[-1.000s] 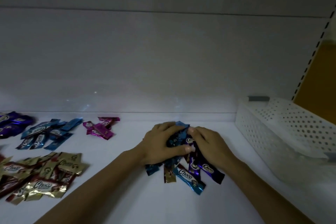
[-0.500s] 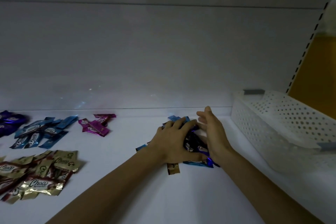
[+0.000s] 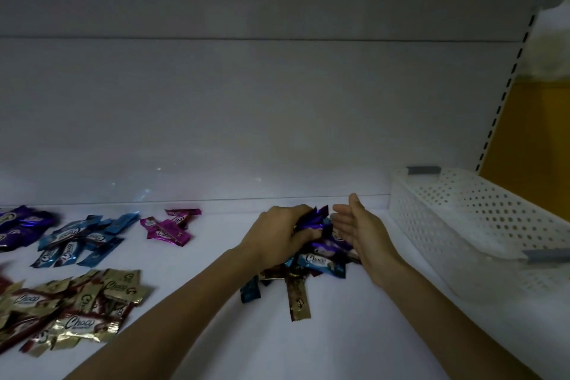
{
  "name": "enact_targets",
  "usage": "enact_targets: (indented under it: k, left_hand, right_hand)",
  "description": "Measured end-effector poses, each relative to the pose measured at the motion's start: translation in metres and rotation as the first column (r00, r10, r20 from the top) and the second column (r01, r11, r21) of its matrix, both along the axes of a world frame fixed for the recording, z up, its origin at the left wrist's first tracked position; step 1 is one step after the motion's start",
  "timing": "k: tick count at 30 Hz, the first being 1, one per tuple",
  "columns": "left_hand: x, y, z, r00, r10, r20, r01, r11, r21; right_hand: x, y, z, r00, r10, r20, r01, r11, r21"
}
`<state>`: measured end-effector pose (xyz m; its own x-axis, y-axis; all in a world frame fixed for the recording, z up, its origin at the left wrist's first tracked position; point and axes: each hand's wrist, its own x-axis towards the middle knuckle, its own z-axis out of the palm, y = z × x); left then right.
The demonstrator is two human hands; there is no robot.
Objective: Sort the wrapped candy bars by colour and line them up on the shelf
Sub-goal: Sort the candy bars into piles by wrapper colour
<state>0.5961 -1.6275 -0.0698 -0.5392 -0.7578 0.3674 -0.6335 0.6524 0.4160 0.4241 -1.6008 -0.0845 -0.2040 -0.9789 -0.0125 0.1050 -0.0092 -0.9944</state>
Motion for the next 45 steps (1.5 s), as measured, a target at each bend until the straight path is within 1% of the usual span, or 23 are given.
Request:
enact_targets:
  k: [2,4,5,7,8,10,11,13,15,17,23,28,30,33,35,36,38,39,40,41,43,44,45]
  left_hand:
    - [0.011,0.0,0.004,0.99,0.025,-0.138,-0.012,0.996,0.093]
    - [0.021,0.003,0.01,0.949,0.068,-0.307,-0.002,0.978,0.21]
    - [0.027,0.004,0.012,0.912,0.106,-0.397,0.011,0.96,0.281]
    - [0.036,0.008,0.017,0.799,0.194,-0.569,0.075,0.907,0.414]
    - [0.041,0.01,0.019,0.736,0.235,-0.634,0.112,0.883,0.457]
    - [0.052,0.013,0.024,0.631,0.301,-0.715,0.158,0.852,0.499]
    - [0.057,0.014,0.027,0.594,0.317,-0.74,0.175,0.847,0.503]
    - [0.068,0.018,0.029,0.54,0.328,-0.776,0.205,0.842,0.498]
    - [0.081,0.023,0.031,0.515,0.338,-0.788,0.191,0.85,0.49]
    - [0.097,0.028,0.033,0.471,0.366,-0.803,0.162,0.859,0.486]
    - [0.177,0.042,0.036,0.252,0.494,-0.832,-0.002,0.86,0.51]
    - [0.248,0.065,0.033,0.077,0.522,-0.849,-0.012,0.852,0.523]
    - [0.276,0.074,0.03,0.051,0.544,-0.838,-0.041,0.839,0.542]
    - [0.305,0.084,0.023,0.016,0.576,-0.818,-0.06,0.817,0.574]
    - [0.315,0.089,0.02,-0.01,0.576,-0.817,-0.037,0.816,0.576]
    - [0.317,0.089,0.018,-0.014,0.574,-0.819,-0.031,0.818,0.574]
    - [0.317,0.091,0.014,0.004,0.572,-0.82,-0.018,0.82,0.572]
    - [0.315,0.09,0.013,0.017,0.573,-0.819,-0.017,0.819,0.573]
    - [0.313,0.09,0.012,0.033,0.573,-0.819,-0.022,0.819,0.573]
    - [0.31,0.089,0.011,0.049,0.569,-0.821,-0.03,0.823,0.568]
    - [0.303,0.088,0.012,0.057,0.561,-0.826,-0.045,0.828,0.559]
    - [0.299,0.088,0.014,0.06,0.562,-0.825,-0.053,0.827,0.559]
    - [0.296,0.087,0.014,0.059,0.559,-0.827,-0.062,0.829,0.555]
  right_hand:
    - [0.003,0.002,-0.002,0.991,-0.018,-0.13,0.013,0.999,-0.042]
    - [0.007,0.003,-0.004,0.962,-0.05,-0.268,0.017,0.992,-0.122]
    - [0.009,0.005,-0.003,0.947,-0.065,-0.315,0.011,0.985,-0.17]
    - [0.018,0.008,0.003,0.924,-0.047,-0.38,-0.05,0.969,-0.24]
    - [0.024,0.008,0.008,0.913,-0.007,-0.408,-0.105,0.962,-0.251]
    - [0.041,0.009,0.02,0.891,0.121,-0.438,-0.231,0.95,-0.209]
    - [0.051,0.009,0.027,0.886,0.186,-0.425,-0.281,0.944,-0.174]
    - [0.074,0.007,0.039,0.904,0.26,-0.338,-0.319,0.939,-0.131]
    - [0.099,0.005,0.05,0.931,0.263,-0.253,-0.299,0.947,-0.12]
    - [0.125,0.003,0.057,0.947,0.25,-0.201,-0.277,0.953,-0.119]
    - [0.214,0.001,0.068,0.912,0.387,-0.136,-0.402,0.91,-0.104]
    - [0.285,0.007,0.068,0.897,0.427,-0.118,-0.438,0.894,-0.092]
    - [0.299,0.008,0.064,0.897,0.429,-0.109,-0.439,0.894,-0.087]
    - [0.298,0.005,0.05,0.883,0.431,-0.188,-0.442,0.897,-0.02]
    - [0.292,0.005,0.036,0.834,0.456,-0.311,-0.474,0.88,0.018]
    - [0.289,0.006,0.029,0.789,0.451,-0.418,-0.484,0.875,0.031]
    - [0.287,0.009,0.019,0.687,0.335,-0.645,-0.455,0.89,-0.022]
    - [0.288,0.012,0.019,0.681,0.28,-0.676,-0.445,0.892,-0.078]
    - [0.291,0.017,0.023,0.702,0.277,-0.656,-0.457,0.882,-0.116]
    - [0.296,0.022,0.029,0.719,0.325,-0.614,-0.489,0.865,-0.115]
    - [0.307,0.032,0.04,0.691,0.462,-0.556,-0.582,0.811,-0.05]
    - [0.312,0.035,0.043,0.676,0.511,-0.531,-0.618,0.786,-0.031]
    - [0.314,0.037,0.045,0.682,0.537,-0.497,-0.632,0.774,-0.032]
